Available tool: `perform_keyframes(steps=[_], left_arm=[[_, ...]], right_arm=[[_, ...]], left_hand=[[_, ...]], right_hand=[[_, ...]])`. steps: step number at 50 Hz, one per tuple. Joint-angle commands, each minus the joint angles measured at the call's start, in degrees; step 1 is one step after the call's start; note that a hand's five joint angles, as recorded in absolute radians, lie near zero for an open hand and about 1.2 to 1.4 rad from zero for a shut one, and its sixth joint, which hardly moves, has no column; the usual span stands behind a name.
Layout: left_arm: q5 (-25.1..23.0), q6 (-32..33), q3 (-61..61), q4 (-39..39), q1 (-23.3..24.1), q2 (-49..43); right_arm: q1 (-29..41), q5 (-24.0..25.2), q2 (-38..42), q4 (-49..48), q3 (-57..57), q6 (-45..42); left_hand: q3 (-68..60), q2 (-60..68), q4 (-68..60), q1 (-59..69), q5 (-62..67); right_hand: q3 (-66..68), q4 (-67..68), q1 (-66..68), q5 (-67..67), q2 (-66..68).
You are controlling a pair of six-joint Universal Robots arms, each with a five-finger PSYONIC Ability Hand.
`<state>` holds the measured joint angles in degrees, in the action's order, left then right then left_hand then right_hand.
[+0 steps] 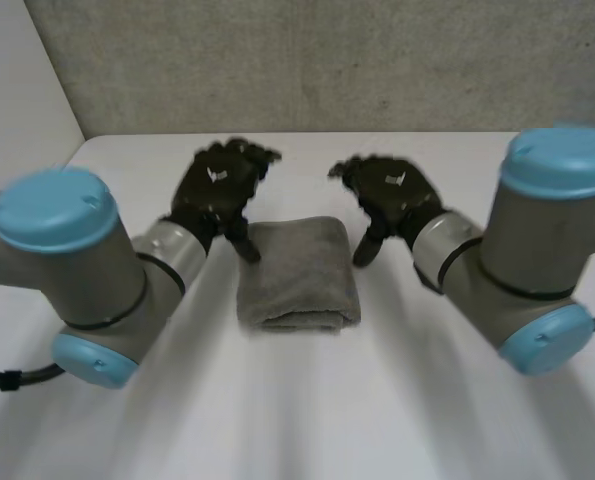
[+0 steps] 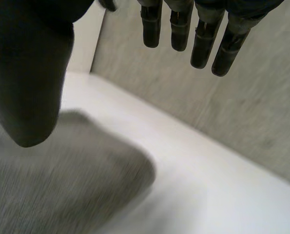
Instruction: Fold the towel.
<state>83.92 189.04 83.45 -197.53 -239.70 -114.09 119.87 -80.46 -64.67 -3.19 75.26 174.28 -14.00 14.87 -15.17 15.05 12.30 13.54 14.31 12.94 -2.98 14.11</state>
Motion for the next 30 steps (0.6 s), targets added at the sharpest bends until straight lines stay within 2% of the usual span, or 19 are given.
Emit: perform_keyframes(steps=[1,2,4,5,6,9,30], left_arm=[[7.6,-4.5,-6.5,10.9,-0.4,9.1],[9.1,-6.1,-8.1,14.4,-0.5,10.0],[9.2,-6.1,-8.1,14.5,-0.5,10.0],[10.1,-7.3,-9.6,17.7,-0.7,10.6],[10.4,-8.6,-11.4,21.8,-0.9,10.6],[10.4,-9.4,-13.0,25.8,-1.9,10.6],[10.7,-9.4,-13.5,27.1,-4.5,11.0]], right_arm=[[-3.2,-6.0,-11.5,0.4,-0.1,3.0],[-3.7,-7.9,-12.8,0.9,-0.2,2.7],[-3.8,-9.7,-13.5,1.9,-0.5,2.5],[-3.9,-11.0,-13.8,3.2,-1.2,2.4],[-3.9,-11.0,-13.8,3.2,-1.3,2.4],[-4.1,-12.5,-13.7,5.9,-2.8,2.2],[-5.3,-14.5,-12.3,7.1,-3.4,2.0]], left_hand=[[3.8,-4.7,5.0,-4.8,-12.1],[3.8,-4.7,5.0,-4.8,-12.1],[3.8,-4.7,5.0,-4.8,-12.1],[3.8,-4.7,5.0,-4.8,-12.1],[3.8,-4.7,5.0,-4.8,-12.1],[3.8,-4.7,5.0,-4.8,-12.1],[3.8,-4.7,5.0,-4.8,-12.1]], right_hand=[[-3.5,-4.3,-2.9,3.0,-4.1],[-3.5,-4.3,-2.9,3.0,-4.1],[-3.5,-4.3,-2.9,3.0,-4.1],[-3.5,-4.3,-2.9,3.0,-4.1],[-3.5,-4.3,-2.9,3.0,-4.1],[-3.5,-4.3,-2.9,3.0,-4.1],[-3.5,-4.3,-2.9,3.0,-4.1]])
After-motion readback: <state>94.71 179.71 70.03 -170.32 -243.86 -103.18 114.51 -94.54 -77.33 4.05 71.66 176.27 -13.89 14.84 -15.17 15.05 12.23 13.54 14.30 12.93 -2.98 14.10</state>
